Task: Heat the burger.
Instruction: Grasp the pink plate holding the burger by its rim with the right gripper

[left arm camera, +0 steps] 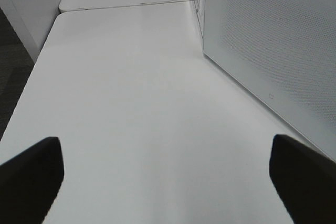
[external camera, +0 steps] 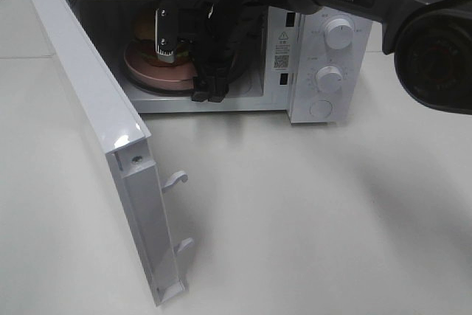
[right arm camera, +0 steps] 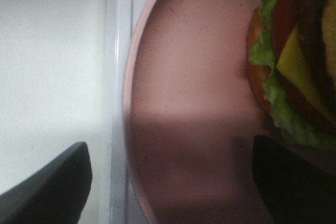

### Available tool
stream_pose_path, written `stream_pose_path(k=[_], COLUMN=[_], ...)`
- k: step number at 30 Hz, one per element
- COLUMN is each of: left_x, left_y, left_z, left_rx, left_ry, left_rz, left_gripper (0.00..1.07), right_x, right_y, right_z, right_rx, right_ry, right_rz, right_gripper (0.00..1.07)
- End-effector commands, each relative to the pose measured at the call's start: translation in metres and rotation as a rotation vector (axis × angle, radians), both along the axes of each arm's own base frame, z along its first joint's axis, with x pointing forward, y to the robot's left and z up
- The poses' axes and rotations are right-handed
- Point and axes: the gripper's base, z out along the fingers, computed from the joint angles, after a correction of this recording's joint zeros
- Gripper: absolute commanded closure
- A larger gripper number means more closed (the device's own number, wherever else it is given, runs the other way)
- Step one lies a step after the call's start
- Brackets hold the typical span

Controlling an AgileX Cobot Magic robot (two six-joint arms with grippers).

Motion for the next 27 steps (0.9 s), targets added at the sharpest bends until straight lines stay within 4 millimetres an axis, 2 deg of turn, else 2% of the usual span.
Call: stream_pose_path(k=[1,15,27], left_x=[-0.002,-0.002,-0.002], left_y=[0.0,0.0,0.0], left_z=[0.0,0.0,0.0], left_rx=[-0.001,-0.001,-0.001], left_ry=[-0.018,-0.018,-0.018], left_rz=[0.004,0.004,0.004], left_gripper=[0.06,0.06,0.06], right_x=[0.003,0.001,0.0], right_y=[-0.001,0.002,0.002], right_z=[-0.007,-0.034,-0.037], right_rx=[0.006,-0.009,-0.011], right_ry=[0.007,0.075,0.086], right_rz=[-0.018,-0.013,-0.014], right_gripper=[0.25,0.31,0.31])
